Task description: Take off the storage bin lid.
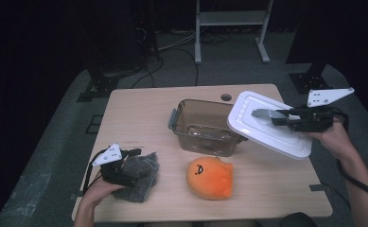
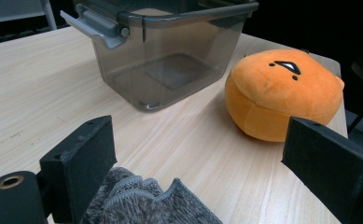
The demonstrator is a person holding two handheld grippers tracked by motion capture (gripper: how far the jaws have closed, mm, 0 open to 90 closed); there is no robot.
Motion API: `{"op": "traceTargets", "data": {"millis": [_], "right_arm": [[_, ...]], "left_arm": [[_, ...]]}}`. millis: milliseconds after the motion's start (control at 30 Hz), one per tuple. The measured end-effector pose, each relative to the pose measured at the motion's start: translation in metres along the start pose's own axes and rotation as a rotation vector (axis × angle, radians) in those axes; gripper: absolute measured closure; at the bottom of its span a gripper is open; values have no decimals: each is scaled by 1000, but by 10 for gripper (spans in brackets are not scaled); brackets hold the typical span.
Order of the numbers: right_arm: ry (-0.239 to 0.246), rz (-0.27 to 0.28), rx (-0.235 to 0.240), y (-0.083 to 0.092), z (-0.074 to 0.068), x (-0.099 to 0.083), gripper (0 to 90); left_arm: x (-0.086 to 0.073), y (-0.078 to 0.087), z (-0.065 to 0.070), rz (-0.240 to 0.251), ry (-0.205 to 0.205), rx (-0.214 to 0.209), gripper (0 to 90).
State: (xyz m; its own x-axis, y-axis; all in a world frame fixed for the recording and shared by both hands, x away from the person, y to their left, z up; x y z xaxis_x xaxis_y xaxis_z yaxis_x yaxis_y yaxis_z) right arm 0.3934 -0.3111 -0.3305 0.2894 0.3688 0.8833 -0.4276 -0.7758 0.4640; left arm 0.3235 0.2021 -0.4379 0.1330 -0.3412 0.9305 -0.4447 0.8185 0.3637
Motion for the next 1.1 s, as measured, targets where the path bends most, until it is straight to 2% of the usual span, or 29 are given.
{"op": "traceTargets", "data": {"millis": [333,567,1100], "right_arm": [[-56,-6,-53,31,4,-38,662],[-88,-1,-65,43,4,-61,662],[-142,-28,-72,43,-1,-113,662]], "left_arm": [[0,1,0,7,6,3,82],[1,2,0,7,10,5,72],[0,2,0,5,13,5,72]]}}
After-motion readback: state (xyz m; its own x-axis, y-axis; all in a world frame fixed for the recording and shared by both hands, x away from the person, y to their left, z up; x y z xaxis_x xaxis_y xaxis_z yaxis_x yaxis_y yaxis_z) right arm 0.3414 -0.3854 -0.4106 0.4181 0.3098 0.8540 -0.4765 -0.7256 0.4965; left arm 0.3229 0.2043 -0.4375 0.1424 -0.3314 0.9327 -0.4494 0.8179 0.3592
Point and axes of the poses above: each handheld gripper's, and its own axes: y roughly backward along the jaws, x roughly out of its top, z roughly to its right, the point moved 5 cm from there along -y, roughly forward along the jaws, and after that the axes turned 8 degrees about -y, right-handed, at the moved point
